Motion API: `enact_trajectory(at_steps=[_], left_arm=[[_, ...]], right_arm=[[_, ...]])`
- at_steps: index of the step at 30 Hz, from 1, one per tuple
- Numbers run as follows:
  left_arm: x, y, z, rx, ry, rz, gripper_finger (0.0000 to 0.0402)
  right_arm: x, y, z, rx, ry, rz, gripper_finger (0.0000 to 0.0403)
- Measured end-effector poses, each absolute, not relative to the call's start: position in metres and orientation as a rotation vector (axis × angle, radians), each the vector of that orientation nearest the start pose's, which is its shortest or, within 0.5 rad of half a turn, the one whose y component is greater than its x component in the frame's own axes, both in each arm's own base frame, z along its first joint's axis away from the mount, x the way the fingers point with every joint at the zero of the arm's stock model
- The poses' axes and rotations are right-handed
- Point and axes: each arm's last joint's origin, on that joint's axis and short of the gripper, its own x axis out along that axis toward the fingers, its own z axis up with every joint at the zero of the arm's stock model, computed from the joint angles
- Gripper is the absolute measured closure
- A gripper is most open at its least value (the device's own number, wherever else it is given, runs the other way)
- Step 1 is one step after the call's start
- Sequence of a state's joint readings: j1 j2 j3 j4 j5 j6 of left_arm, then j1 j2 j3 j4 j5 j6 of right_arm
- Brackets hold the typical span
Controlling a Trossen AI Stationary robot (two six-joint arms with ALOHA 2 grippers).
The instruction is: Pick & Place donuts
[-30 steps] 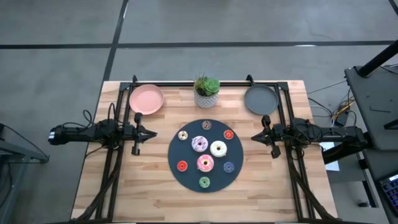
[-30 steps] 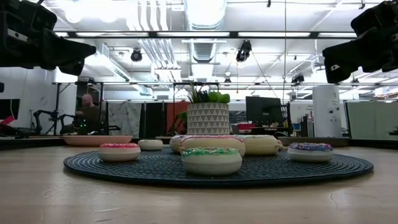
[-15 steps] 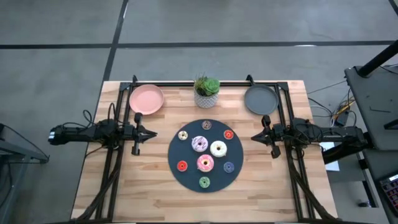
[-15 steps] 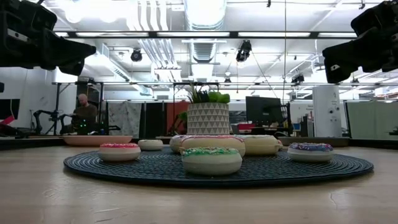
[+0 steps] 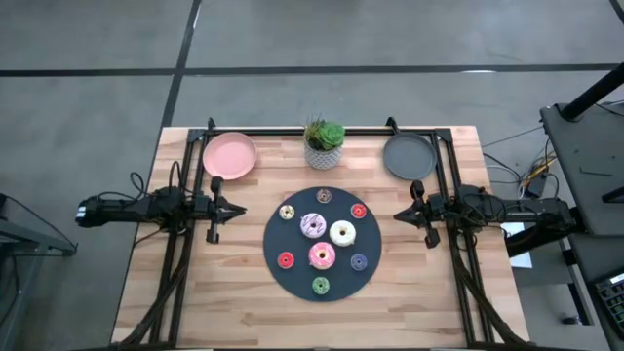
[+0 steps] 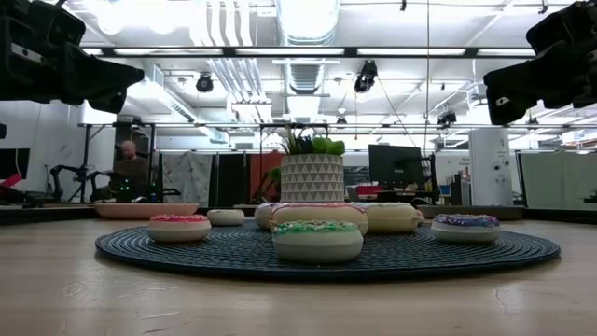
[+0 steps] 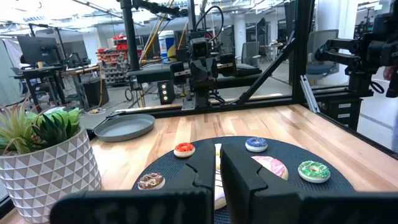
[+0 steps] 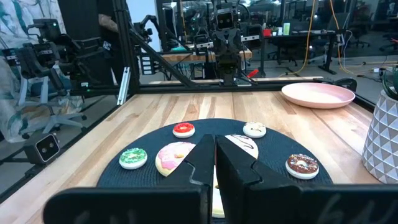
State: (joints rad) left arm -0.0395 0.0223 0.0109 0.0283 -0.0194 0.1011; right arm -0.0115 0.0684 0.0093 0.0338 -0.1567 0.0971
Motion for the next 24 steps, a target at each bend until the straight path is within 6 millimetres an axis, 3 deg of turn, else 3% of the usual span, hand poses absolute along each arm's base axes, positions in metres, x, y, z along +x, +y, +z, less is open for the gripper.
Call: enact_trajectory(at_steps=[17,24], left_arm=[[0.0984,-0.0034,0.1682,0.101,-0.018,-0.02,0.0402],[0.0984,-0.0034,0.1682,0.1,-0.018,-0.02,0.0402]], right_arm=[[0.1011,0.0034,0.1646,0.108,0.032,0.144,0.0394],[0.1011,0.0034,0.1648,0.333,0.047,0.141,0.0394]])
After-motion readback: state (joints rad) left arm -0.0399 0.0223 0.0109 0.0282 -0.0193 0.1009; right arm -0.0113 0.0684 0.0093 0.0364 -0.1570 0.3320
